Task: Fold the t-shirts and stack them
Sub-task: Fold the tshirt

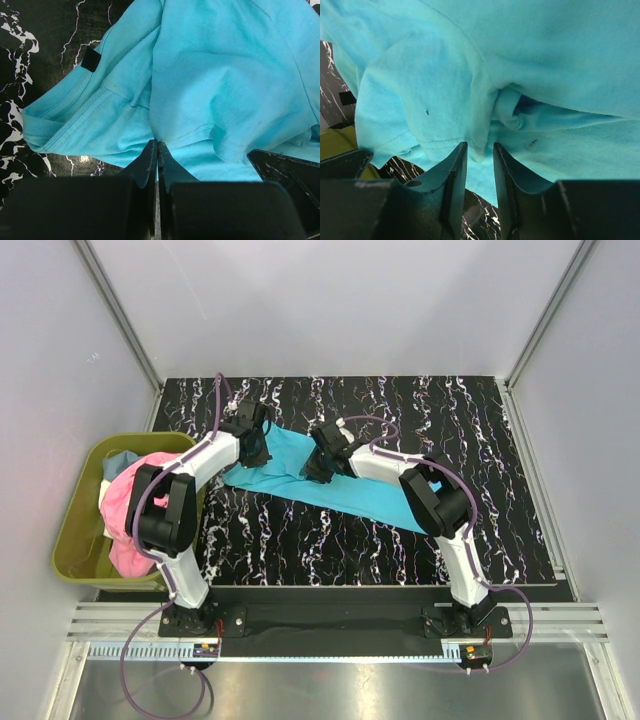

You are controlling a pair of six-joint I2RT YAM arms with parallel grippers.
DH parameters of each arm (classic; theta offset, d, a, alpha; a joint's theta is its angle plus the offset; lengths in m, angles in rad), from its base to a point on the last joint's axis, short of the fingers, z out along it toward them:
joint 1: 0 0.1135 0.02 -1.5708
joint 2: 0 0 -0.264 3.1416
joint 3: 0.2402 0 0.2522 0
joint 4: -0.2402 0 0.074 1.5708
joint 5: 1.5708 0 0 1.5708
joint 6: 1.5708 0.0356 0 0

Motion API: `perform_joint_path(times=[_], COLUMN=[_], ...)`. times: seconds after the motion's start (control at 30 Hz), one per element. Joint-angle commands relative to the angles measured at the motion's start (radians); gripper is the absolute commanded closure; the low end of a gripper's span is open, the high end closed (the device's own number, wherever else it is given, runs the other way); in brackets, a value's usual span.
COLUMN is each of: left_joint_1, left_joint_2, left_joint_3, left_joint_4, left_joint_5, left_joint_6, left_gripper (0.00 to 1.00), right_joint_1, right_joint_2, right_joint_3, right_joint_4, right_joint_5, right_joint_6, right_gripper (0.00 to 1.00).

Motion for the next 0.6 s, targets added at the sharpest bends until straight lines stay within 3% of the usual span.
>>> perform_joint_path(times=[0.0,0.27,0.57], left_joint_1=[0.012,0.017,0.022], left_joint_2=[-0.044,-0.044,-0.033], left_joint_3=[0.027,0.029,0.042], left_joint_4=[0.007,0.007,0.007], left_joint_5=[-0.001,0.008,0.023], left_joint_6=[0.011,0.011,0.01], left_gripper=[1.0,1.0,1.0], right_joint_1=[0.014,0.016,0.02], right_joint_2=[-0.002,0.016,0.044], right_joint_3=[0.048,0.047,0.099], right_joint_4=[-0.03,0.028,-0.032], right_joint_5=[0.058,0.03,0.04], right_joint_6=[0.019,0.025,0.025], right_gripper=[0.65,0.67,0.67])
